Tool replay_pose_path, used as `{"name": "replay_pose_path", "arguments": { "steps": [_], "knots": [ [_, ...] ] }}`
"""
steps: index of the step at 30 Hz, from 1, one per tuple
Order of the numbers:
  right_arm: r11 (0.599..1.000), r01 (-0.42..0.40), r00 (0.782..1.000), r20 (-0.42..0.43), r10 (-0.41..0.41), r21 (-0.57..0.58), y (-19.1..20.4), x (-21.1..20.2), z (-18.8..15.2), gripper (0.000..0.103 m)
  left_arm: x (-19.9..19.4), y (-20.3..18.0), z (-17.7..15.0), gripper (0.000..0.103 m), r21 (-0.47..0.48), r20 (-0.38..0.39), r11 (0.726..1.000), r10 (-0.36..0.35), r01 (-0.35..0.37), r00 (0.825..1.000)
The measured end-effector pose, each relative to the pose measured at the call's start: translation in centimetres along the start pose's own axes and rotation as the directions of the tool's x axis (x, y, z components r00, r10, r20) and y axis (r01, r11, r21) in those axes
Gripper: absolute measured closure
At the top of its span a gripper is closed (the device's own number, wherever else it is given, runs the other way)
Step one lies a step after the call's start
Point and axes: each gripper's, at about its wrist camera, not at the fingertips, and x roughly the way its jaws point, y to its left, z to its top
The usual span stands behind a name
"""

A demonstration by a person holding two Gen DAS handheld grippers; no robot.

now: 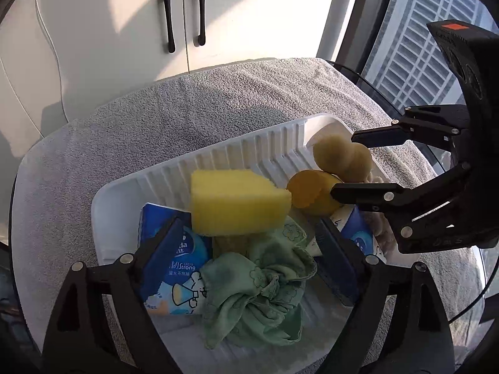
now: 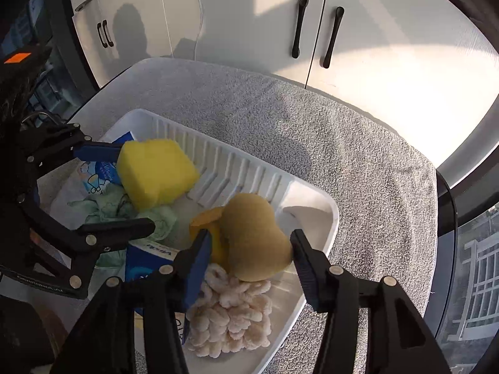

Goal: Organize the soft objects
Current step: 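Open both tools to drop the sponges into the tray, then move both open tools back toward the grey knitted pad and yellow sponge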

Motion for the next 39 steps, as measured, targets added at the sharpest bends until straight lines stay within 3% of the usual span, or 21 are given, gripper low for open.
{"name": "replay_pose_path", "arguments": {
  "steps": [1,8,14,19,24,28,32,39],
  "knots": [
    [1.0,0.001,1.0,-0.002,-0.001,0.004,0.0,0.0,-0.1,0.036,-0.2,0.0,0.0,0.003,-0.006,0.011,1.0,-0.002,0.002,1.0],
    [0.999,-0.013,0.999,0.043,0.011,0.053,-0.8,-1.6,-1.1,0.027,-3.2,0.7,0.0,0.0,-0.047,0.094,0.999,-0.017,0.021,0.995],
    [0.998,-0.026,0.995,0.093,0.021,0.062,-1.1,-4.6,-2.8,0.0,-7.1,1.9,-0.7,0.0,-0.088,0.174,0.996,0.038,-0.023,0.984],
    [0.991,0.012,0.985,0.169,-0.035,0.136,-2.5,-8.6,-4.9,0.0,-12.3,3.5,-2.7,0.0,-0.129,0.263,0.986,0.134,-0.103,0.955],
    [0.979,0.026,0.953,0.29,-0.085,0.201,-3.2,-14.0,-7.2,0.0,-17.0,4.2,-5.8,0.0,-0.154,0.35,0.979,0.177,-0.13,0.92],
    [0.978,0.046,0.94,0.323,-0.112,0.203,-2.3,-16.7,-8.6,0.0,-18.3,4.6,-7.6,0.0,-0.194,0.329,0.971,0.197,-0.138,0.924],
    [0.978,0.067,0.922,0.363,-0.136,0.196,-0.7,-19.7,-10.4,0.0,-20.2,4.0,-9.7,0.0,-0.212,0.369,0.968,0.206,-0.134,0.906],
    [0.985,0.053,0.904,0.411,-0.117,0.164,2.6,-23.3,-14.2,0.0,-22.3,2.7,-13.7,0.0,-0.232,0.394,0.966,0.199,-0.112,0.897]
  ]
}}
